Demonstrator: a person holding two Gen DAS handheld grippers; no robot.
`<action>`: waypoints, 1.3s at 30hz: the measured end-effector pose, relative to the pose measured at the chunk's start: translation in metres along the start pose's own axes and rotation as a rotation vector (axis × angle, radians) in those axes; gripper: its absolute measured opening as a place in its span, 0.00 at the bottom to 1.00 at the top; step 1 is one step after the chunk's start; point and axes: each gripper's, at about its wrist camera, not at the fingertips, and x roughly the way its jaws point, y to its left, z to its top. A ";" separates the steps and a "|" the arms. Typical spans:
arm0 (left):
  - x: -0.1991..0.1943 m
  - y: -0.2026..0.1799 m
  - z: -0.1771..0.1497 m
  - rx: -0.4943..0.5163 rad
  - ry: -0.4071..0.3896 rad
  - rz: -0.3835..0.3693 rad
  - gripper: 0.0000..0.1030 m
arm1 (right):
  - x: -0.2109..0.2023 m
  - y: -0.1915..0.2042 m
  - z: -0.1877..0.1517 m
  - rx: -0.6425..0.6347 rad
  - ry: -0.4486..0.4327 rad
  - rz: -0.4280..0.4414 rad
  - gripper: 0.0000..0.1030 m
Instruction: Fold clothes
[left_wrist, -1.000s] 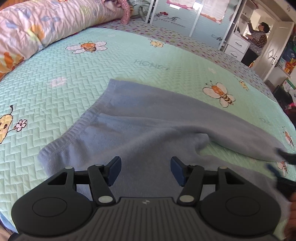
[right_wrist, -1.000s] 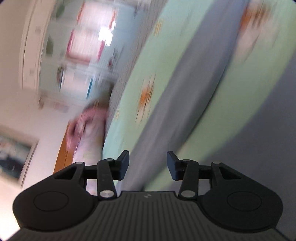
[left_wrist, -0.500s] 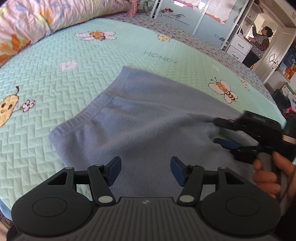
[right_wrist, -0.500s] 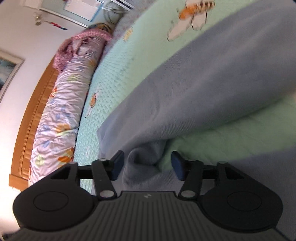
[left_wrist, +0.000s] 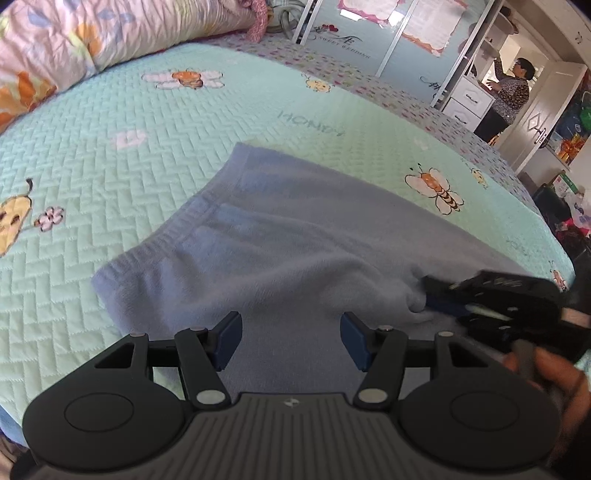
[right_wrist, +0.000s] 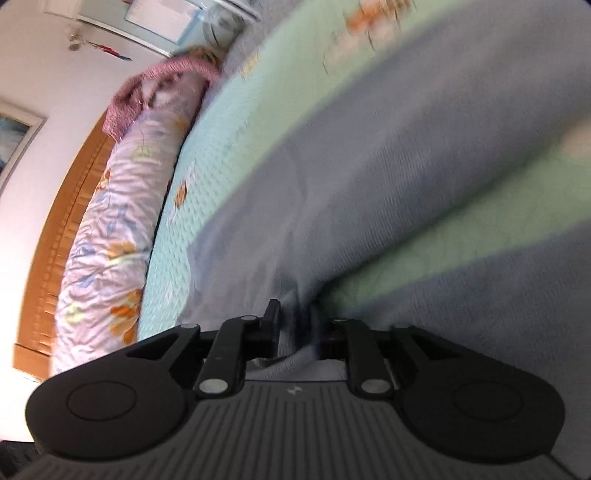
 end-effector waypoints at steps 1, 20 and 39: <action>0.000 0.003 0.001 -0.009 -0.002 0.006 0.60 | -0.008 0.008 -0.001 -0.033 -0.036 -0.014 0.27; -0.011 0.019 -0.014 -0.045 0.032 0.022 0.60 | -0.027 0.032 -0.053 -0.223 -0.027 0.021 0.51; 0.009 0.008 -0.031 0.029 -0.056 0.023 0.60 | 0.007 0.065 -0.053 -0.230 0.048 0.173 0.59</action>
